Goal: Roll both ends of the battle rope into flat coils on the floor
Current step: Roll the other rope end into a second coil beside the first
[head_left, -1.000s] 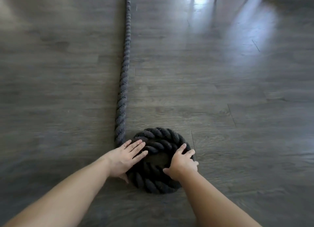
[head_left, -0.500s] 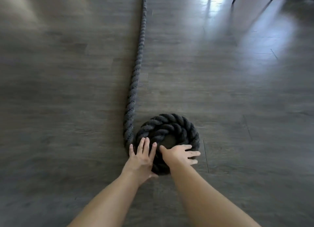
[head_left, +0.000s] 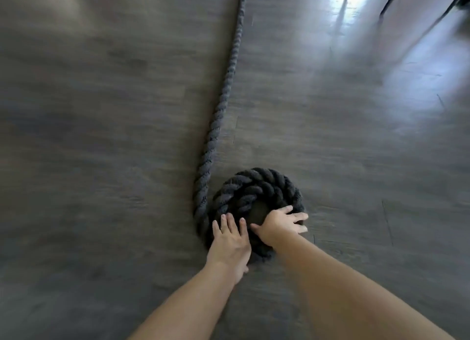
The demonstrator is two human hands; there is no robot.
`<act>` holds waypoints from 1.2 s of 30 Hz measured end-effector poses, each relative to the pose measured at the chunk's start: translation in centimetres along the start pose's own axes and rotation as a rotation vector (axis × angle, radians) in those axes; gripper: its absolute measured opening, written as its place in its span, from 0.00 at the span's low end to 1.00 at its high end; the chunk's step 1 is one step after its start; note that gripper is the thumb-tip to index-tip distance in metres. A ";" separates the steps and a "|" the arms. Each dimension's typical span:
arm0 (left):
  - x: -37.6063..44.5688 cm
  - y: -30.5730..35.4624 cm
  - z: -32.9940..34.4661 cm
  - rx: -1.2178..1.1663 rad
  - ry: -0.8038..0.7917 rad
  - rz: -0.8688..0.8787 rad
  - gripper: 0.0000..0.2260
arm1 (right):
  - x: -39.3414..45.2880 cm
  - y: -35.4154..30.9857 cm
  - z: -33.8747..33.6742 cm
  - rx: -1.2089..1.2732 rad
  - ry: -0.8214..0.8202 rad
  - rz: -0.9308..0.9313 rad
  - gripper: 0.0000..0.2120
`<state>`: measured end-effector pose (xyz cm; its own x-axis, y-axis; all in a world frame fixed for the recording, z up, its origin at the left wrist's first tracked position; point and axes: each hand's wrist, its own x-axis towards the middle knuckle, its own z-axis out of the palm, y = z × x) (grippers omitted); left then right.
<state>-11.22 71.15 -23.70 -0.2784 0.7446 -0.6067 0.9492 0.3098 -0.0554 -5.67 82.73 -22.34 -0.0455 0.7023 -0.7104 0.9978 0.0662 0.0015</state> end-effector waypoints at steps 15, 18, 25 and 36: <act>2.2 1.1 -5.9 -0.062 -0.182 -0.021 0.42 | 6.9 -1.7 -7.6 -0.293 -0.065 -0.374 0.57; 1.3 -0.8 -7.0 -0.047 -0.233 0.078 0.40 | 7.1 -1.9 -8.2 -0.293 -0.098 -0.378 0.57; 4.3 -7.5 -12.1 0.361 -0.154 0.221 0.36 | 9.7 -2.8 -9.7 -0.359 -0.088 -0.452 0.59; 12.6 -9.5 -13.8 0.575 -0.158 0.442 0.47 | 12.5 -4.7 -12.9 -0.614 -0.031 -0.598 0.56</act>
<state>-25.77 85.73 -19.82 0.1305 0.6211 -0.7728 0.9071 -0.3894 -0.1598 -11.51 100.40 -22.16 -0.5452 0.4080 -0.7323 0.6033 0.7975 -0.0048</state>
